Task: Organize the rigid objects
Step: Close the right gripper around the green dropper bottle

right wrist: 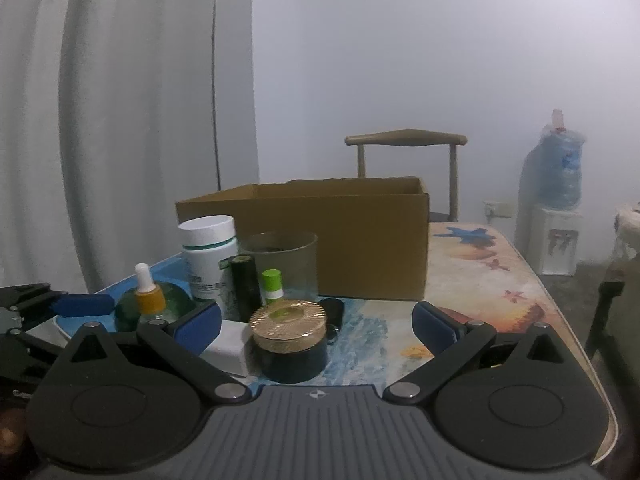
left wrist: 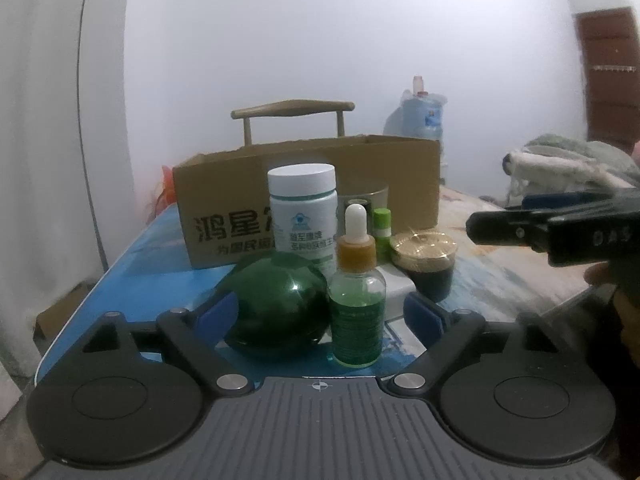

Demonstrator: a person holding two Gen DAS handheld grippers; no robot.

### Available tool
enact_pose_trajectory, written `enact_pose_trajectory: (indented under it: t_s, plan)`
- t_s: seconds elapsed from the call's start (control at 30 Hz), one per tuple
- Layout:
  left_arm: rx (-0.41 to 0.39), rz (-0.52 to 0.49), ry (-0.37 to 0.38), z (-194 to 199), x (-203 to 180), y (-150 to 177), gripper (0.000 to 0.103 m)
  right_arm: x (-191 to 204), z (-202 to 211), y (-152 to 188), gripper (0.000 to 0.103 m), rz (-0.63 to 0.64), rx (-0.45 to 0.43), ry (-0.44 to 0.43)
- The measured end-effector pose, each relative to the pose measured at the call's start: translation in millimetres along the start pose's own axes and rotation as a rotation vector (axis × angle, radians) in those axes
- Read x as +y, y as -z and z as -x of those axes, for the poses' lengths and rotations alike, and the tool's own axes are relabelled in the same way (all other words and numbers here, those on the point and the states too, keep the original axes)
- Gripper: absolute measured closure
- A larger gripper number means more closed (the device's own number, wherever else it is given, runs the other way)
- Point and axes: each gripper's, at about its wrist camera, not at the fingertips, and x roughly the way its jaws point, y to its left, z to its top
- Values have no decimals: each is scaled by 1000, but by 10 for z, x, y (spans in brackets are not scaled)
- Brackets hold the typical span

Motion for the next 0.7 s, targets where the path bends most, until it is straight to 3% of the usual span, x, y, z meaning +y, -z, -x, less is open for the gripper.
enact_pose_trajectory:
  t_s: [0.33, 0.43, 0.5, 0.7]
  plan:
    - [-34, -70, 40, 30, -107, -3, 22, 45, 32, -7, 0, -31, -12, -70]
    - [-43, -70, 74, 34, -126, -1, 29, 59, 40, -3, 0, -43, -11, -92]
    - [-30, -50, 115, 22, -120, -2, 44, 84, 41, -2, 0, -39, -9, -111]
    - [2, -46, 122, -32, -142, 32, 50, 152, 73, -10, 0, -10, -19, -149]
